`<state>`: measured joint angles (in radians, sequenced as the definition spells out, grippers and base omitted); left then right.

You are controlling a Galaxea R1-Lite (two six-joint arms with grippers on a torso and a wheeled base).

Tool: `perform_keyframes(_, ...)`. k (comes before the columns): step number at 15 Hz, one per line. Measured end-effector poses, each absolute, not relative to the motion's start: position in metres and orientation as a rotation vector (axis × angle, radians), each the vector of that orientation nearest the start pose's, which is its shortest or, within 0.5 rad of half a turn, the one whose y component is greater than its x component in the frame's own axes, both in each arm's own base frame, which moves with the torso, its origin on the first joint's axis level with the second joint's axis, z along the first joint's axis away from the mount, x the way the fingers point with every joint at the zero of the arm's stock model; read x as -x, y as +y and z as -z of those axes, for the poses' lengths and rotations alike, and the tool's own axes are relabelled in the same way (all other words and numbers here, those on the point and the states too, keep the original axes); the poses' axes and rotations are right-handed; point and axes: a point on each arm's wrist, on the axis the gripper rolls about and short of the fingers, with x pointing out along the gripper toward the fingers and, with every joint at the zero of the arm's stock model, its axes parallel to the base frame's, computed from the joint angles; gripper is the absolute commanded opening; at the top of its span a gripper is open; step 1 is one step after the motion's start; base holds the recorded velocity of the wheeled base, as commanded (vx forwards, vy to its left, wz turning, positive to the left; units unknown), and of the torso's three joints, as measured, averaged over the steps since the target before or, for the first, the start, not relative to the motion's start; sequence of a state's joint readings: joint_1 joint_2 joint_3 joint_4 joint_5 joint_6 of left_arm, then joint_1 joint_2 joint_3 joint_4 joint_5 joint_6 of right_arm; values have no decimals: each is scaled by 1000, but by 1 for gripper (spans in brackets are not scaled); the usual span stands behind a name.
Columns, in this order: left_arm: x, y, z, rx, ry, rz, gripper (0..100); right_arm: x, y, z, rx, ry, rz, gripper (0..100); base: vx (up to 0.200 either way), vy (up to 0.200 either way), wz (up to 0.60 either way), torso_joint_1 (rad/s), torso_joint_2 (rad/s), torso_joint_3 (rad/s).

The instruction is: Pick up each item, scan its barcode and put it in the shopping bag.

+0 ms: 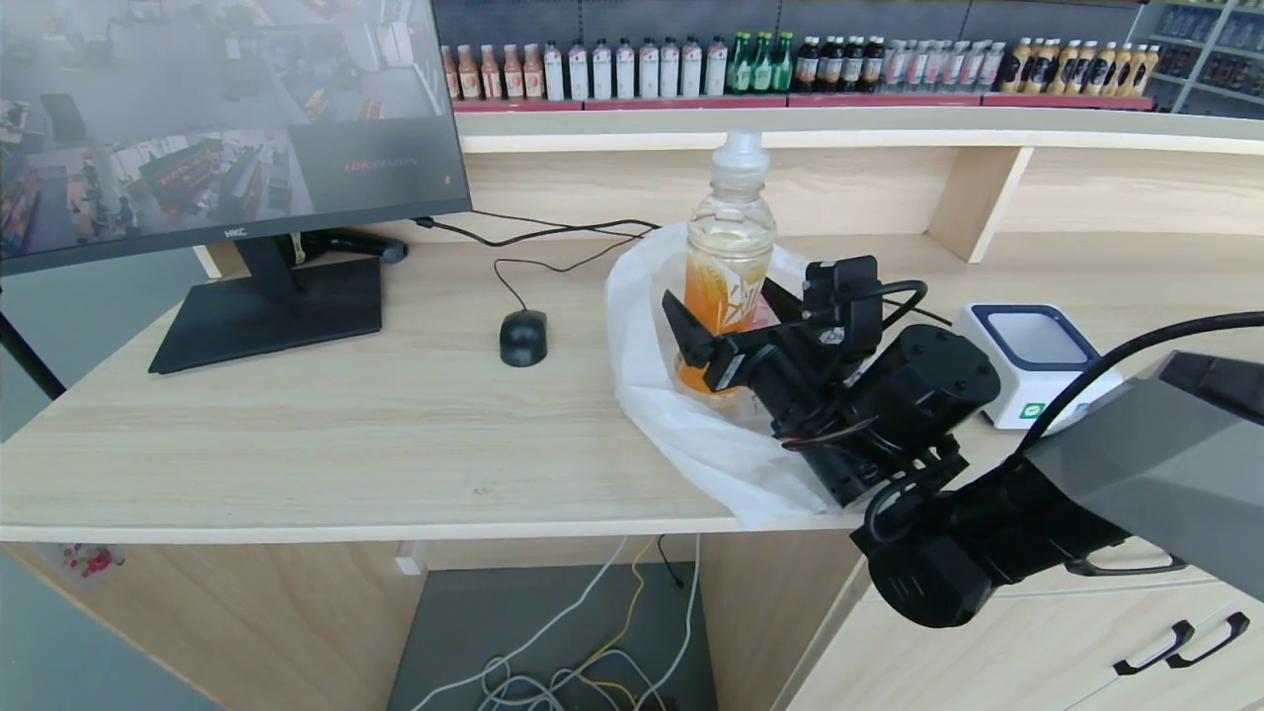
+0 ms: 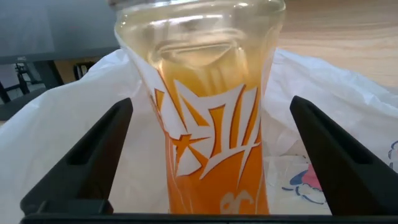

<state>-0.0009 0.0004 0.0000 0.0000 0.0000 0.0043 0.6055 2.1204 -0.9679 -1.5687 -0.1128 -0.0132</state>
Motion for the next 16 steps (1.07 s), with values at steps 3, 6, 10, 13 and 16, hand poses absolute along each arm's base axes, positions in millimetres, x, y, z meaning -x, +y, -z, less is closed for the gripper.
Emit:
perform_keyframes(3, 23, 0, -75, -4, 0, 1, 100, -310, 213, -176, -135, -396, -484, 100, -133, 0, 0, 0, 0, 0)
perform_keyframes(6, 23, 0, -75, -3, 0, 0, 100, -298, 210, -184, -140, -400, -495, 100, -200, 0, 0, 7, 2, -4)
perform_keyframes(10, 23, 0, -75, -4, 0, 0, 100, -280, 201, -190, -124, -395, -502, 100, -50, 0, 0, -3, -1, -1)
perform_keyframes(13, 23, 0, -75, -4, 0, 0, 100, -268, 192, -193, -121, -386, -503, 100, 0, 0, 0, 0, 0, 0)
perform_keyframes(16, 23, 0, -76, -1, 0, 0, 100, -256, 184, -196, -121, -382, -504, 100, 0, -200, 0, -1, 2, 2)
